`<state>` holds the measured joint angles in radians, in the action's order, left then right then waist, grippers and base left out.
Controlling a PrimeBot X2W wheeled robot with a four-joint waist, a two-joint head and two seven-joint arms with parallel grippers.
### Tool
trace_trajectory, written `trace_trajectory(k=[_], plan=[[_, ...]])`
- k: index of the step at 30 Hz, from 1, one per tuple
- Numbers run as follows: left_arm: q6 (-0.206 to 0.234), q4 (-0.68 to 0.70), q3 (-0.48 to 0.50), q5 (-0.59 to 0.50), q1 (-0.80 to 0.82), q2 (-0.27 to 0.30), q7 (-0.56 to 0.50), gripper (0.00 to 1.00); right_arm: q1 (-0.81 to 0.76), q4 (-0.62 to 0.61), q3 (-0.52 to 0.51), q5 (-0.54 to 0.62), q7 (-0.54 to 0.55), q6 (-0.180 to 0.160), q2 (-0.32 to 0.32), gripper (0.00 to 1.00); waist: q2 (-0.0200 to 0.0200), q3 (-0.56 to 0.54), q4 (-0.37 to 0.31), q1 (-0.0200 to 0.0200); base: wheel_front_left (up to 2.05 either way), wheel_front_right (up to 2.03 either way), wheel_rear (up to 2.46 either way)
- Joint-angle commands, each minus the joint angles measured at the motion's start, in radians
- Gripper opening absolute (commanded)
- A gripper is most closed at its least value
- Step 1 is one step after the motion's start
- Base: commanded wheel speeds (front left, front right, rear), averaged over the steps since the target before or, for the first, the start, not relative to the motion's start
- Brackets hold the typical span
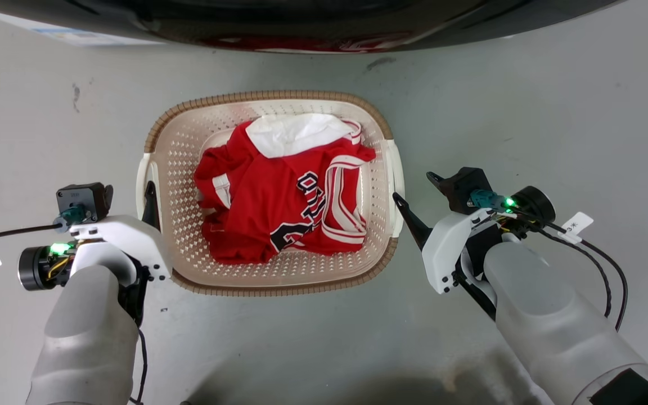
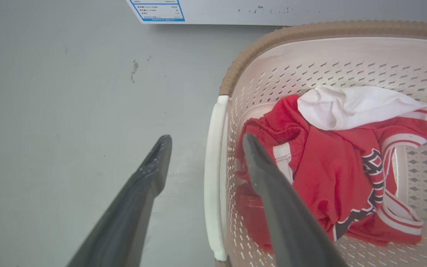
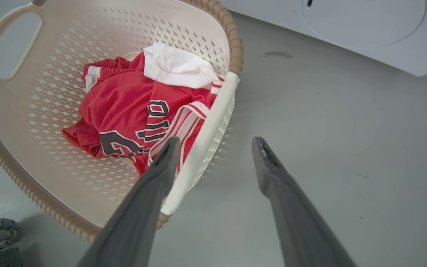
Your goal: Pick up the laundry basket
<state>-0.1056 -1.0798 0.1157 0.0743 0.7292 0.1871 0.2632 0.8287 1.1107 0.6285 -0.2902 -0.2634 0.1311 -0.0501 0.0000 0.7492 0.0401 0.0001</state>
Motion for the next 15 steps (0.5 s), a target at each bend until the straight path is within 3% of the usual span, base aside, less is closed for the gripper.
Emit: trace_trajectory(k=[1, 15], plan=[[-0.001, -0.003, -0.002, 0.003, 0.013, -0.001, 0.002, 1.0, 0.019, 0.006, 0.005, -0.003, -0.002, -0.001, 0.0, 1.0, 0.0, 0.012, 0.005, -0.0001, 0.0, 0.0, 0.0], [-0.009, -0.039, -0.029, 0.008, 0.08, -0.015, 0.002, 1.0, 0.082, 0.064, 0.048, -0.046, -0.002, -0.001, -0.001, 1.0, 0.0, 0.091, 0.029, -0.0001, 0.0, 0.0, 0.0]])
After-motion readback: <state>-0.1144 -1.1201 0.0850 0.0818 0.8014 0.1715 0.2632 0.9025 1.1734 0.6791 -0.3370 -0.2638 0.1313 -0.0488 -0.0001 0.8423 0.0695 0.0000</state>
